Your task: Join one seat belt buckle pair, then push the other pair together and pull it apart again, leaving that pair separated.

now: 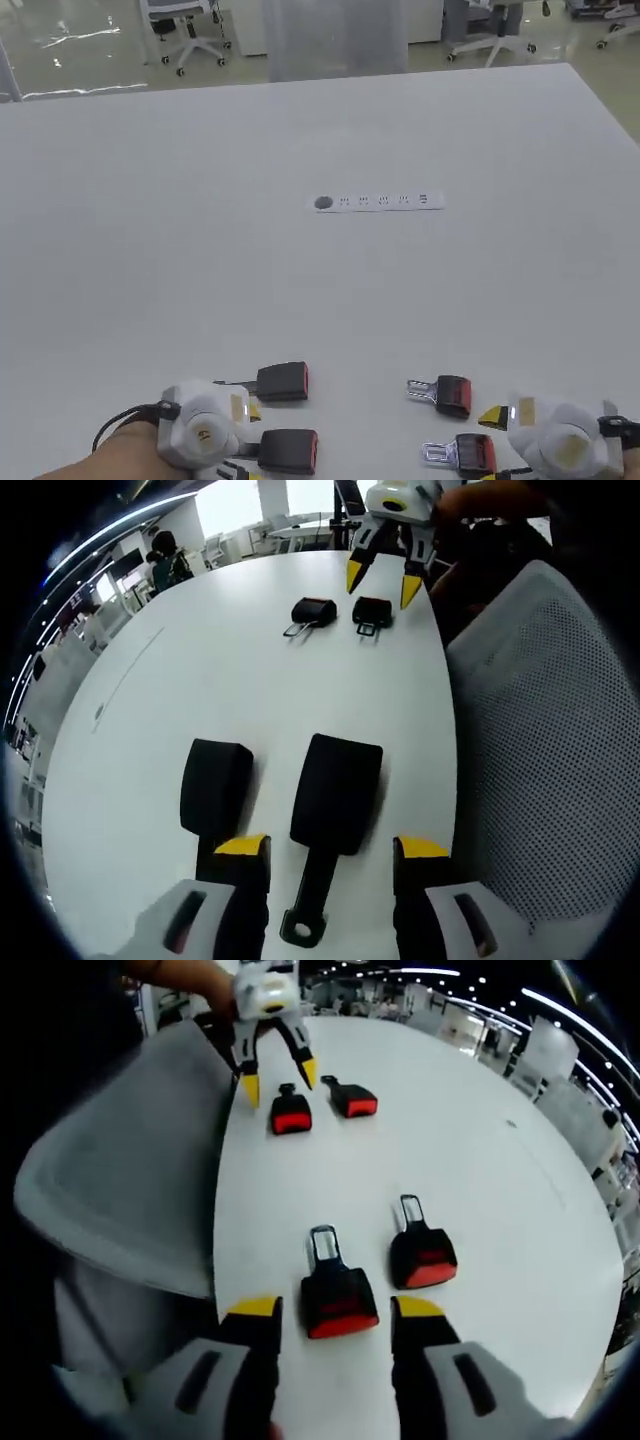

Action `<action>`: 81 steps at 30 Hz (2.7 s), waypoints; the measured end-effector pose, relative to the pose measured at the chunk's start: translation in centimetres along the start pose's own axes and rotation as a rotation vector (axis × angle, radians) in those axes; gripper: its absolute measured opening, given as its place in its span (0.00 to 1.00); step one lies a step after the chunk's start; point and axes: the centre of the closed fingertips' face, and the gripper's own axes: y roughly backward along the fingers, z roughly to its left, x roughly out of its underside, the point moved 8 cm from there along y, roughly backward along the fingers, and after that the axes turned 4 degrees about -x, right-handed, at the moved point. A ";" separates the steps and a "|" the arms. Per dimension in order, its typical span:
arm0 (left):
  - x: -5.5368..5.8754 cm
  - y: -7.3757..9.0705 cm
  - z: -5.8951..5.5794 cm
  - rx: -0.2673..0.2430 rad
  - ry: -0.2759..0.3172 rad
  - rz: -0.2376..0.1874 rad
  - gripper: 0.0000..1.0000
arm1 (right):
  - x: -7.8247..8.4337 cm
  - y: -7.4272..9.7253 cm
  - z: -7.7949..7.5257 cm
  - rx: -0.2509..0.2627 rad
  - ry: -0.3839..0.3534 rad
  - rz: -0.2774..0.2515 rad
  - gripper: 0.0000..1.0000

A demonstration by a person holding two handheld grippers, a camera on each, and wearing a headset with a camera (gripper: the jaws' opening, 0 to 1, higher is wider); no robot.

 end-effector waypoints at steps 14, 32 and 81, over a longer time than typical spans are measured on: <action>-1.5 -2.2 0.7 0.084 -0.078 -0.003 0.36 | 0.9 -1.6 -1.0 -0.048 -0.007 0.034 0.36; -2.1 -2.4 0.5 0.115 -0.165 0.057 0.34 | 0.3 -2.2 -1.3 -0.099 0.011 0.086 0.33; -2.3 -2.5 0.2 0.110 -0.178 0.079 0.34 | -10.5 -8.9 2.0 -0.116 0.067 0.021 0.33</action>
